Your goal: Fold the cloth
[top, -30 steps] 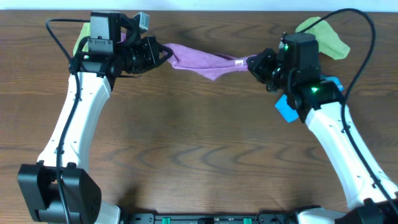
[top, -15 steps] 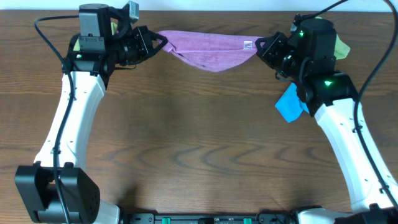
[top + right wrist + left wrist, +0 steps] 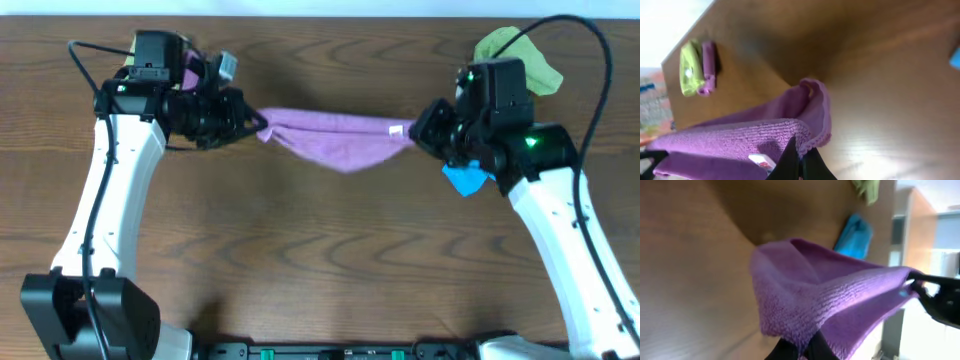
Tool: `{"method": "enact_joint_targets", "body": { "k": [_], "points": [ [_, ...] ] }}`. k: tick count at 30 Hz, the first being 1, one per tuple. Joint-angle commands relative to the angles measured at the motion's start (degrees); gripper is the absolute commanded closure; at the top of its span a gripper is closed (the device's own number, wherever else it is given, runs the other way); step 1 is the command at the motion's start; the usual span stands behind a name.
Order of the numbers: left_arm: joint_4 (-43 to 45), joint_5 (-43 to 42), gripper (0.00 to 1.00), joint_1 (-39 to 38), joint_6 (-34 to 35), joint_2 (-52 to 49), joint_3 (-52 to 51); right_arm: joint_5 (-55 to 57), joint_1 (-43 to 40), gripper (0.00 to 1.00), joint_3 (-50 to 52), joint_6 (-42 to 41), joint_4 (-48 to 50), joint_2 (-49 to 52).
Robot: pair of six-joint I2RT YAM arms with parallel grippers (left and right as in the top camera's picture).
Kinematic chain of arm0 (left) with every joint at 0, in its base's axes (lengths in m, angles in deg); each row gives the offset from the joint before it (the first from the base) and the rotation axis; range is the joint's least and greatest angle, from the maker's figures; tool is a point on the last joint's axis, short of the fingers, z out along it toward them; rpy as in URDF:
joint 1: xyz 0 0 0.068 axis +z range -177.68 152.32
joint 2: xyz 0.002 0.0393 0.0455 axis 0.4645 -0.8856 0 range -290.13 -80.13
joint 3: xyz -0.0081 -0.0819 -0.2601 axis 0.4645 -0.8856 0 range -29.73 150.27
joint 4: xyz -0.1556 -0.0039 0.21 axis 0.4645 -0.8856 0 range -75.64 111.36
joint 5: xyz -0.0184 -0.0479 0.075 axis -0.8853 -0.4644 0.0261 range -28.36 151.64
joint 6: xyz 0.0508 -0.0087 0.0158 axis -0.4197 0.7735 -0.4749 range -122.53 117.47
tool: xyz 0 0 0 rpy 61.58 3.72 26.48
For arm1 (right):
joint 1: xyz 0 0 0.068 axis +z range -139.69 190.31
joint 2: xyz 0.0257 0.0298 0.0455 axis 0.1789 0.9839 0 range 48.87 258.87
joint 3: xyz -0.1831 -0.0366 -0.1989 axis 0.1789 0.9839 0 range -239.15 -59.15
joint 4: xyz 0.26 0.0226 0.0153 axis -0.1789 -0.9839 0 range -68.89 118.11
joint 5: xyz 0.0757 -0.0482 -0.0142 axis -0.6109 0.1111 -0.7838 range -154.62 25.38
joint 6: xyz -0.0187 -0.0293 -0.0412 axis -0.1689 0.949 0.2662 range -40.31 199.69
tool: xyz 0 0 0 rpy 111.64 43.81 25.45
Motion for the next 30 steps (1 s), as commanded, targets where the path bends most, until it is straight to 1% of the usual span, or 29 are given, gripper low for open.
{"method": "enact_joint_targets", "body": {
  "k": [1,5,9,13,16,18,22,26,30],
  "points": [
    [-4.22,6.97,0.94,0.50,-7.54,3.63,0.98,6.51,2.08,0.99,-1.11,1.40,-5.05,-3.85],
    [-9.44,7.48,0.94,0.50,-7.80,6.60,0.98,7.04,5.97,0.99,-1.11,-1.92,-11.15,-6.08],
    [-15.12,7.85,0.94,-0.59,-7.82,9.09,0.87,6.80,10.05,0.99,-1.11,-5.33,-14.01,-6.43],
    [-19.91,12.02,0.94,-3.67,-7.76,9.81,0.66,6.80,12.57,0.99,-1.11,-7.76,-17.29,-7.06],
    [-21.29,14.69,0.94,-5.49,-6.58,9.97,-0.24,6.84,12.87,0.99,-1.11,-8.63,-20.24,-7.52],
    [-21.07,16.83,0.94,-6.16,-4.55,10.23,-0.70,6.93,12.87,0.99,-1.11,-8.63,-20.39,-7.61],
    [-16.98,19.15,0.94,-6.25,-0.92,10.05,-0.74,10.60,12.70,0.99,-1.11,-9.68,-17.38,-6.84],
    [-13.51,19.04,0.94,-6.56,0.20,7.89,-1.62,10.91,11.61,0.99,-1.11,-9.68,-13.60,-3.80],
    [-8.61,19.08,0.94,-6.88,0.63,5.92,-4.87,11.17,10.82,0.99,-1.11,-9.64,-10.36,0.63]
  ]
}}
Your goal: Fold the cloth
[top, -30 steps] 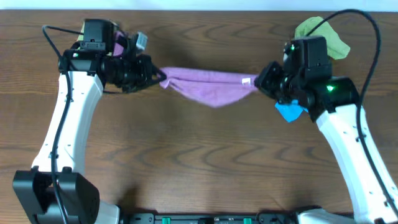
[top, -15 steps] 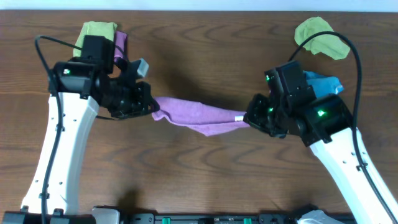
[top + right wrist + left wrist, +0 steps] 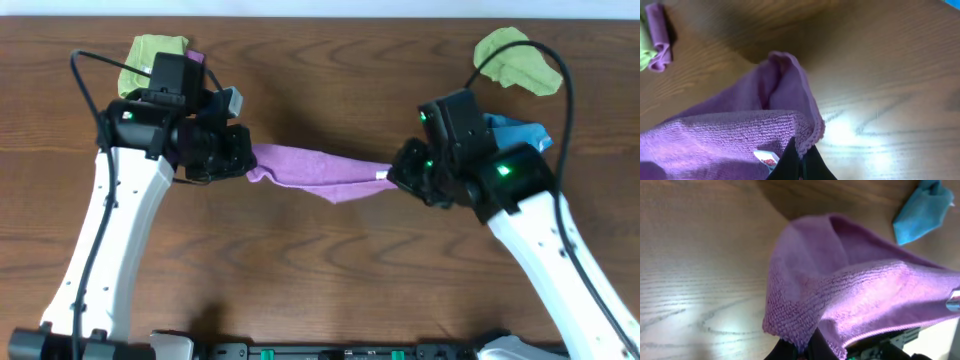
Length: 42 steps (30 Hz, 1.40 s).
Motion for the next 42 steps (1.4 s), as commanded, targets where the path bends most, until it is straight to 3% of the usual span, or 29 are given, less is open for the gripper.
{"method": "enact_joint_targets", "body": {
  "k": [1,6,12,18,24,32,42],
  "points": [
    [3.19,1.25,0.94,-0.26,1.16,-2.21,-2.67,1.70,-1.27,0.99,-1.05,-0.72,2.12,3.45],
    [10.16,1.46,0.94,-0.11,3.17,-3.19,-2.99,1.81,-2.62,0.99,-1.05,-0.48,6.14,7.30],
    [-2.16,6.01,0.94,-0.04,-0.83,-1.60,-2.99,1.33,-1.68,0.99,-1.11,2.73,-2.89,3.30],
    [-7.56,5.29,0.94,-0.07,-1.09,3.02,-3.04,2.38,1.97,0.99,-1.09,3.37,-13.81,-1.14],
    [-7.82,4.00,0.94,-2.27,2.03,5.88,-8.48,2.51,5.38,0.99,-0.98,3.32,-16.72,-2.36],
    [3.80,4.76,0.94,-4.11,6.88,6.08,-15.69,5.99,3.78,0.99,0.70,2.71,-8.09,1.14],
    [21.77,12.57,0.94,-4.09,7.26,1.95,-15.82,7.26,2.21,0.99,0.68,3.67,12.24,12.61]
  ]
}}
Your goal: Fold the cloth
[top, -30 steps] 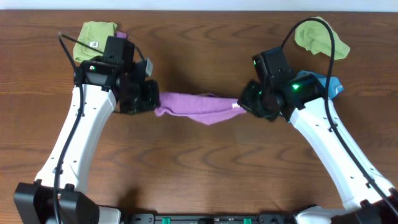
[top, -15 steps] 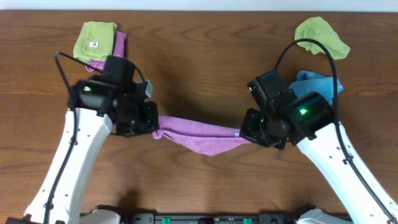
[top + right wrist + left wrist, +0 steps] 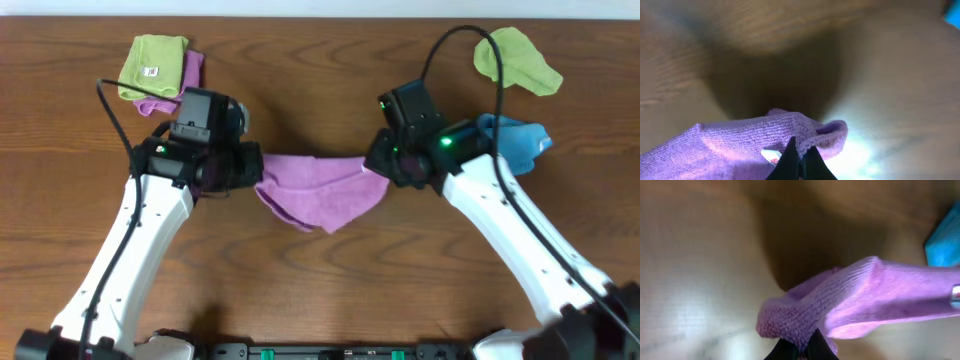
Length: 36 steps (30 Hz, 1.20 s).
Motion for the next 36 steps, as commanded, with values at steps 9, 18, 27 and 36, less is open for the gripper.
{"method": "enact_joint_targets", "body": {
  "k": [9,18,27,36],
  "points": [
    [21.94,5.20,0.94,0.15,0.48,-12.85,-0.04,7.85,-2.34,0.98,0.37,4.48,22.95,9.90],
    [26.14,5.01,0.94,3.61,1.27,-13.31,5.29,8.22,-5.86,0.98,-5.66,12.22,28.20,10.64],
    [29.79,-1.55,0.94,6.43,1.11,-13.42,13.94,8.24,-9.57,0.98,-17.55,16.50,26.25,10.64],
    [5.81,1.88,0.94,6.43,-13.88,-13.57,13.70,9.27,-7.61,0.99,-15.98,19.39,5.44,10.64]
  ]
}}
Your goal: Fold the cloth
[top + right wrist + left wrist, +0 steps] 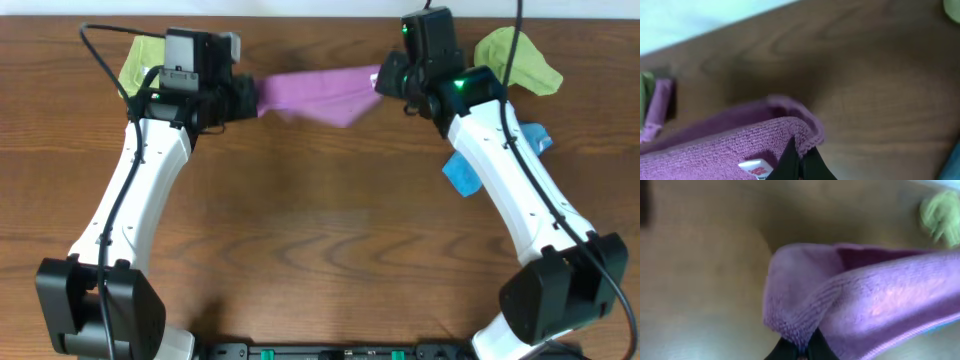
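Note:
A purple cloth (312,92) hangs stretched between my two grippers near the table's far edge, its lower edge sagging toward the right. My left gripper (252,97) is shut on its left corner; in the left wrist view the cloth (860,295) fills the frame above the left gripper (801,351). My right gripper (381,80) is shut on the right corner, and in the right wrist view the hem and a white label (756,167) sit beside the right gripper (800,162).
A folded green cloth (135,55) lies at the far left behind my left arm. A crumpled green cloth (515,55) lies at the far right, and a blue cloth (470,172) lies under my right arm. The wooden table (320,250) stretches toward the front.
Both grippers have moved from the middle of the table to its far edge, still holding the purple cloth. The cloth now hangs stretched and narrower instead of draping low.
The purple cloth was held taut between both grippers in the far half of the table. Then both grippers stood nearer the front and closer together, the cloth sagging onto the table. Now they hold it stretched at the far edge.

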Tool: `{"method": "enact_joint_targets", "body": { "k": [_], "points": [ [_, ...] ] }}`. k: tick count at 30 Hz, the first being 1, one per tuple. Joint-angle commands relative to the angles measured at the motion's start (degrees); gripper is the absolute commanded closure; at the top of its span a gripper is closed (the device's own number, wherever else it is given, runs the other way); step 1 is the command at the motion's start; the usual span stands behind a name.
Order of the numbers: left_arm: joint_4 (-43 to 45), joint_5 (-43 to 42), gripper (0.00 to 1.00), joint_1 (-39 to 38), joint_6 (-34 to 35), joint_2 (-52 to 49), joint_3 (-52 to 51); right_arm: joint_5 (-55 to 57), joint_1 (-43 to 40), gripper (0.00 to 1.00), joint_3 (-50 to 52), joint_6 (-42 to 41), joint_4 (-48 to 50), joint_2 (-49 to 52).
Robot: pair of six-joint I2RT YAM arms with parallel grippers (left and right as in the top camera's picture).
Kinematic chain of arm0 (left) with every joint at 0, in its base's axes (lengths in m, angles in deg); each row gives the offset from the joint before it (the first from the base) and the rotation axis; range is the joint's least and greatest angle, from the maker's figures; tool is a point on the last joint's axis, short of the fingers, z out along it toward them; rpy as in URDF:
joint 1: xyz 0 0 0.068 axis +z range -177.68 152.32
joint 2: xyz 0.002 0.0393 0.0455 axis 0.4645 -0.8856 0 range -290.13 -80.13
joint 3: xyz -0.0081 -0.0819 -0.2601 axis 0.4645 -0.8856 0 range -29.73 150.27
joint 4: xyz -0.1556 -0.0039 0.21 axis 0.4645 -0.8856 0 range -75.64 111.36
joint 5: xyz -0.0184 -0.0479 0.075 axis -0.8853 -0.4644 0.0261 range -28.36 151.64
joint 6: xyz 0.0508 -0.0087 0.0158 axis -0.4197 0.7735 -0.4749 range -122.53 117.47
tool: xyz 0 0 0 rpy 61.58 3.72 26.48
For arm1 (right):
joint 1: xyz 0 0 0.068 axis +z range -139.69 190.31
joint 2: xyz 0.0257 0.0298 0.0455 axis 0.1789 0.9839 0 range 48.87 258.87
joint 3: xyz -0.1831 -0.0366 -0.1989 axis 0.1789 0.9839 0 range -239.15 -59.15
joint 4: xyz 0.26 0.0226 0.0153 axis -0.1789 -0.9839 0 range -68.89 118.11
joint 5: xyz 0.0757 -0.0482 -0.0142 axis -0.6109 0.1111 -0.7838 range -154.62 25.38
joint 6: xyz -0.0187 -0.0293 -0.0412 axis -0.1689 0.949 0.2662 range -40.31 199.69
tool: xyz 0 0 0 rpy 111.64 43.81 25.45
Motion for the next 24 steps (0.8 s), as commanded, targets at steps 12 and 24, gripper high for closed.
{"method": "enact_joint_targets", "body": {
  "k": [12,24],
  "points": [
    [-13.31,2.47,0.94,1.03,-7.74,0.02,-8.96,4.11,4.83,0.99,7.87,-0.79,-15.23,-1.22],
    [15.56,-5.53,0.94,2.93,-1.16,0.00,-6.40,1.44,-2.19,0.99,6.97,2.64,15.13,-1.20]
  ]
}}
